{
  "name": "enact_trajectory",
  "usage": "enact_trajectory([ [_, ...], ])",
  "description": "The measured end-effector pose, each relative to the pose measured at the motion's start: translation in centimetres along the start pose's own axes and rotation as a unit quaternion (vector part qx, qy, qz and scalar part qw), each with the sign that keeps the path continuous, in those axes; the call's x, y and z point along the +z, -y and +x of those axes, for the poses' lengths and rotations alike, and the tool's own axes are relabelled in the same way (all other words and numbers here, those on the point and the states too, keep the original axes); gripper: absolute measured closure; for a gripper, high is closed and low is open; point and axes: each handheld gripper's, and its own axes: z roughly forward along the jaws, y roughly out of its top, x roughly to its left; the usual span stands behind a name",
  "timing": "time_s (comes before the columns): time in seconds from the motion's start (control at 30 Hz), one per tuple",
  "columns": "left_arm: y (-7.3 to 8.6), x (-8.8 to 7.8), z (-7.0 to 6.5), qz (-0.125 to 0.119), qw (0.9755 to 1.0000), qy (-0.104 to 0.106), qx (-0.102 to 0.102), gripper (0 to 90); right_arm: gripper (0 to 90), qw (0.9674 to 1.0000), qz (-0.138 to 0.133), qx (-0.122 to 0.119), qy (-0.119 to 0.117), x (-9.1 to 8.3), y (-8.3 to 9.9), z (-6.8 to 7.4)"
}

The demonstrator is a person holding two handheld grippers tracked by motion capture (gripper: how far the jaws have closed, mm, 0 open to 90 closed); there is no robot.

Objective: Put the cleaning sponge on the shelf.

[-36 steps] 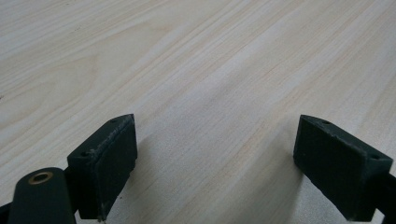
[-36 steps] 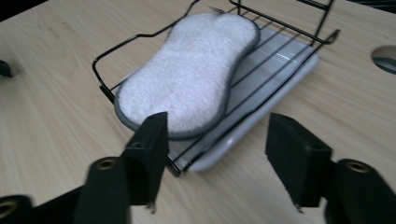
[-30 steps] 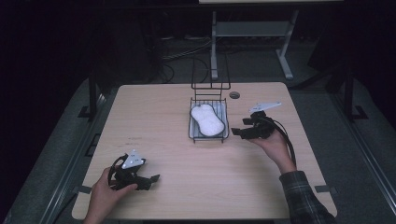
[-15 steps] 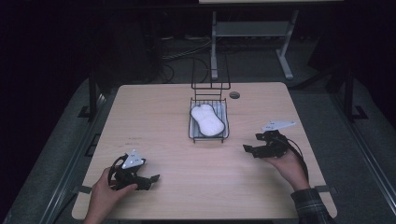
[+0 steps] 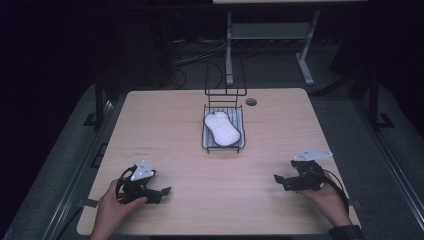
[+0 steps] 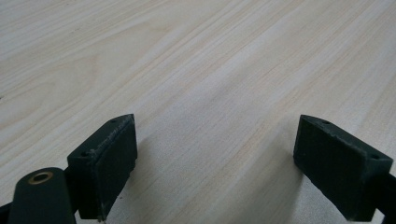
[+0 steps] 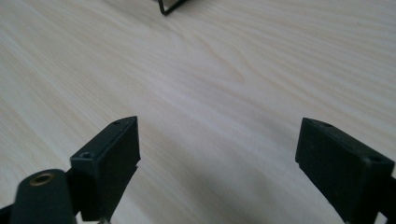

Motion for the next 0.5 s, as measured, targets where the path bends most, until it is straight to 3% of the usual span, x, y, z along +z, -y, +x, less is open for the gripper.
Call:
enact_trajectory([
  [0.17,0.0,0.0,0.0,0.0,1.0,0.0,0.0,12.8,5.6,0.9998,0.015,0.005,0.012,0.0,1.8,-0.1],
  [0.3,0.0,0.0,0.0,0.0,1.0,0.0,0.0,12.8,5.6,0.9995,0.026,0.01,0.014,0.0,2.9,-0.1],
  [0.5,0.0,0.0,0.0,0.0,1.0,0.0,0.0,12.8,4.9,0.9991,0.036,0.0,0.022,0.3,3.6,0.0],
])
